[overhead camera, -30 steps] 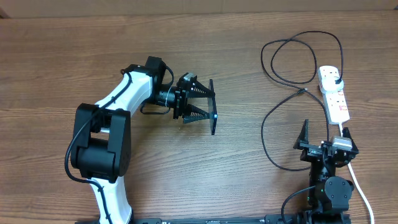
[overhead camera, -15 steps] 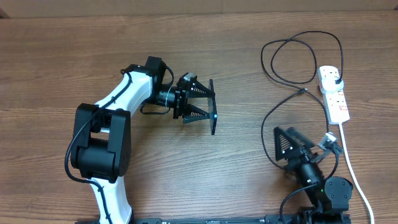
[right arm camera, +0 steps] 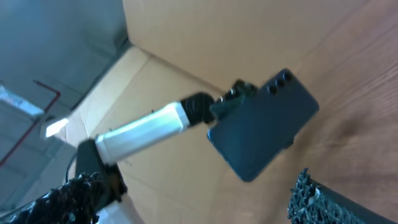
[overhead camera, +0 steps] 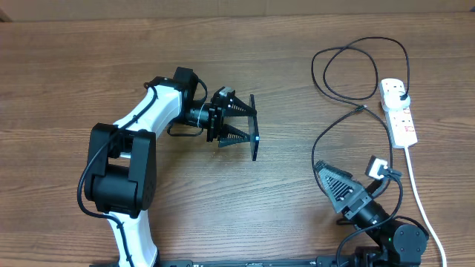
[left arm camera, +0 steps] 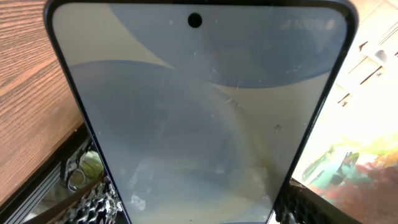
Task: Plug charger to phone and switch on socket
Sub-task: 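Move the right gripper toward the phone held by the left gripper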
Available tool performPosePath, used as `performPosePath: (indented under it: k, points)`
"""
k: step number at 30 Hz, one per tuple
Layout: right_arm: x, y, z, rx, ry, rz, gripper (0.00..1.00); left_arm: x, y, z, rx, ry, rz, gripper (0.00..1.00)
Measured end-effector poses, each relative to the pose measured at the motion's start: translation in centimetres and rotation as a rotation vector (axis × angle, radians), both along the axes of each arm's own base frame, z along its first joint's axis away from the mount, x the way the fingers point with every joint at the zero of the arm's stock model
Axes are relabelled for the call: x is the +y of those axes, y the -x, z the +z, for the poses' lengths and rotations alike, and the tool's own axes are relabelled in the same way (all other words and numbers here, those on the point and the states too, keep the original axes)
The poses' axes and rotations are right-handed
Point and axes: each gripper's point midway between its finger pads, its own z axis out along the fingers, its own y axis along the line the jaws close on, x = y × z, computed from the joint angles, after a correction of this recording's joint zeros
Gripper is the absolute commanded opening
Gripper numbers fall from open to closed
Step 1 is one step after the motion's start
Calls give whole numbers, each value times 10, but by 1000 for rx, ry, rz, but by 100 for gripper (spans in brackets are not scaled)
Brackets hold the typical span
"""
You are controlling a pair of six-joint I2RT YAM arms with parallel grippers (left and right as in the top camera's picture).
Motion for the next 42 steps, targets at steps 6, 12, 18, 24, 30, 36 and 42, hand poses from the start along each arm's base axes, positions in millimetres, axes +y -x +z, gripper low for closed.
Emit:
performPosePath:
  k: [6,12,18,24,30,36,42]
  points:
    - [5,2,-29,125,69,30,99,0,0,0,0,0,0,63]
    - [-3,9,-20,206,187,-31,99,0,0,0,0,0,0,63]
    - [-13,7,-5,285,340,-79,99,0,0,0,0,0,0,63]
    - [-14,-5,20,299,442,-64,99,0,0,0,-1,1,0,63]
    - [-4,-10,39,253,521,-28,99,0,0,0,-4,1,0,63]
    - [13,-3,32,251,578,12,99,0,0,0,-4,1,0,63]
    - [39,3,20,261,645,70,99,0,0,0,-4,1,0,63]
